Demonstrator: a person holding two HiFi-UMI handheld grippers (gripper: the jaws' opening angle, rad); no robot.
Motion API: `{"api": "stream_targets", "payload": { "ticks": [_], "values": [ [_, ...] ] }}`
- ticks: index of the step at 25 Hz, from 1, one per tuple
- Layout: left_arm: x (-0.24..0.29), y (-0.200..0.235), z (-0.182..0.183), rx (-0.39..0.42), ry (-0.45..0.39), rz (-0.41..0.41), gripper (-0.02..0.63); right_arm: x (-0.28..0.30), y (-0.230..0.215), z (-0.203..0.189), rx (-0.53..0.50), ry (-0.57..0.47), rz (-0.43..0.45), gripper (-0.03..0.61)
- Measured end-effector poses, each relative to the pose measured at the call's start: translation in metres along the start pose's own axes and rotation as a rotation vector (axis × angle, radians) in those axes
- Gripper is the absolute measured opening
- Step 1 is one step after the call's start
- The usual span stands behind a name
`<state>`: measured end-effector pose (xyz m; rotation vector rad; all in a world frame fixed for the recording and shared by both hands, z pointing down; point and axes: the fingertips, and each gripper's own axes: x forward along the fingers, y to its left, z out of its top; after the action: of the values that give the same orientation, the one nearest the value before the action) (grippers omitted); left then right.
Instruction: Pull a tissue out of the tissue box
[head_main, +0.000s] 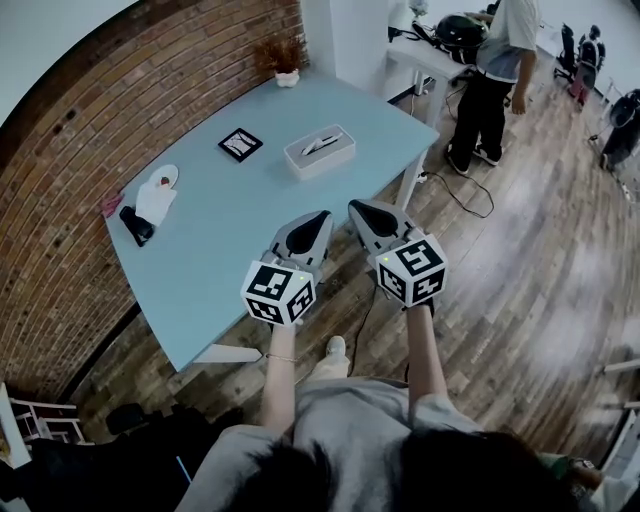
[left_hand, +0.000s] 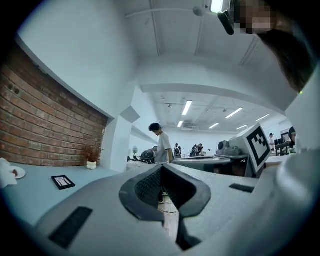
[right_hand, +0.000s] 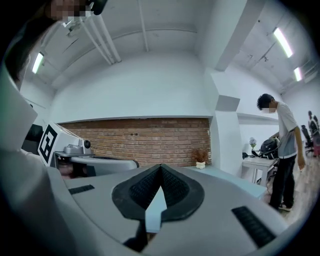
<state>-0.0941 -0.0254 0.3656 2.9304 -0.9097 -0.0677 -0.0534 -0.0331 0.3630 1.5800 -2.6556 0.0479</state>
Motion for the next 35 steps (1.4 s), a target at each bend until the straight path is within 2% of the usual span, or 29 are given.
{"api": "stream_targets", "payload": {
  "ticks": [9, 16, 23, 29, 35],
  "values": [
    [0.041, 0.065, 0.000, -0.013, 0.016, -0.032, 0.003, 0.066, -0.033, 0.002, -0.002, 0.017, -0.032, -0.002],
    [0.061, 0.093, -0.004, -0.004, 0.027, -0.053, 0.003, 0.094, -0.054, -0.002, 0.017, 0.003, -0.062, -0.002],
    [0.078, 0.111, -0.013, -0.022, 0.044, -0.036, 0.003, 0.111, -0.078, -0.008, 0.025, 0.022, -0.070, -0.002],
    [0.103, 0.128, -0.022, -0.047, 0.055, 0.017, 0.003, 0.134, -0.110, -0.008, 0.027, 0.038, -0.025, -0.002],
    [0.134, 0.146, -0.017, -0.080, 0.047, 0.096, 0.003, 0.162, -0.139, 0.001, 0.004, 0.070, 0.060, -0.002]
  ]
}}
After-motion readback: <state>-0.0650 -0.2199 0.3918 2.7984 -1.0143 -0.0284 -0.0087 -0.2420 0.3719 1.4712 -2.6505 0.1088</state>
